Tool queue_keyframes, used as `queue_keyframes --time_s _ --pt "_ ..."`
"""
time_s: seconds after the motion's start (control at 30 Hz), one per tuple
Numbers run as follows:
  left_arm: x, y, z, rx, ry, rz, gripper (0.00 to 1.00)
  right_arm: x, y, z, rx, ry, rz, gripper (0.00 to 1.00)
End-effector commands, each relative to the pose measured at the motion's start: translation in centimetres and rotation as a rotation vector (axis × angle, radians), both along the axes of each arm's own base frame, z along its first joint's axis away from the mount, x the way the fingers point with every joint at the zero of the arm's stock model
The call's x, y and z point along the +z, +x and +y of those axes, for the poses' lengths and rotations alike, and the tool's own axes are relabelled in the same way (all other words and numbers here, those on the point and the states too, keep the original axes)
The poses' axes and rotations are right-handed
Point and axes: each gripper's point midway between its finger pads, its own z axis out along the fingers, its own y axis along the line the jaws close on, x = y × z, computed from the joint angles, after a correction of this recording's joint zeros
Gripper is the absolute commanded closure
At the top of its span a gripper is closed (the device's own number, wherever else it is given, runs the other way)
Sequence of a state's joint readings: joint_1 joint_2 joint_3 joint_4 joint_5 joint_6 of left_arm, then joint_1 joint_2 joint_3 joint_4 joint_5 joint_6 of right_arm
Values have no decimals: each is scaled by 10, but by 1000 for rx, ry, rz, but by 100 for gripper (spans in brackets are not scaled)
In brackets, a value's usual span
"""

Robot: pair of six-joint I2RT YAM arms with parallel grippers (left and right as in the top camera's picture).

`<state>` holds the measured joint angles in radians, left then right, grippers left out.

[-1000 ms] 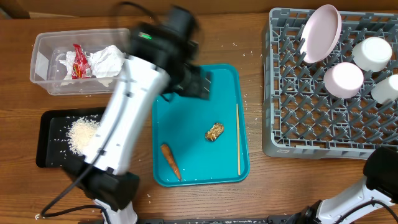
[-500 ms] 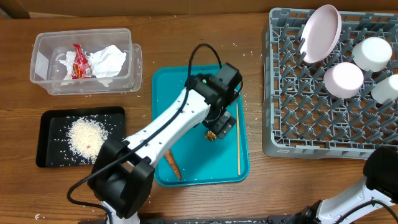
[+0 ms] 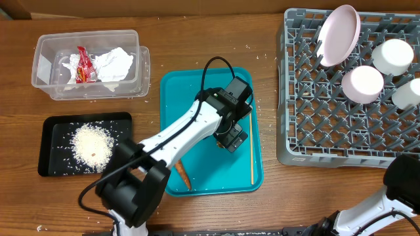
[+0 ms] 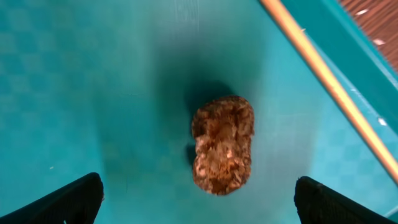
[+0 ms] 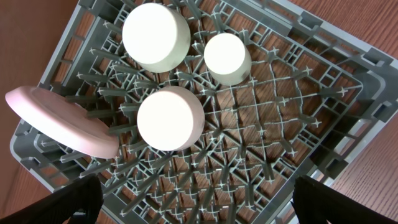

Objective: Sort waste into correct bins and load items into the dishwasher
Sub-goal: 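Reach the left gripper to the brown food scrap and grasp it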

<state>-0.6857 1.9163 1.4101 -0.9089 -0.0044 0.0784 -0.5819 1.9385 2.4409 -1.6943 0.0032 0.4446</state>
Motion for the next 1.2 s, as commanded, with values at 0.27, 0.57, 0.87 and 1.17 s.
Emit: queue_keyframes --time_s 0.27,0.57,0.87,1.17 --pt "-31 4 0 29 30 32 3 5 0 1 -2 -4 -18 0" --pt "-56 -3 4 28 78 84 10 5 0 1 -2 -4 -18 0" --pt "-56 -1 6 61 89 72 44 5 0 1 -2 -4 -18 0" --pt "-50 8 3 104 80 44 57 5 0 1 -2 -4 -18 0"
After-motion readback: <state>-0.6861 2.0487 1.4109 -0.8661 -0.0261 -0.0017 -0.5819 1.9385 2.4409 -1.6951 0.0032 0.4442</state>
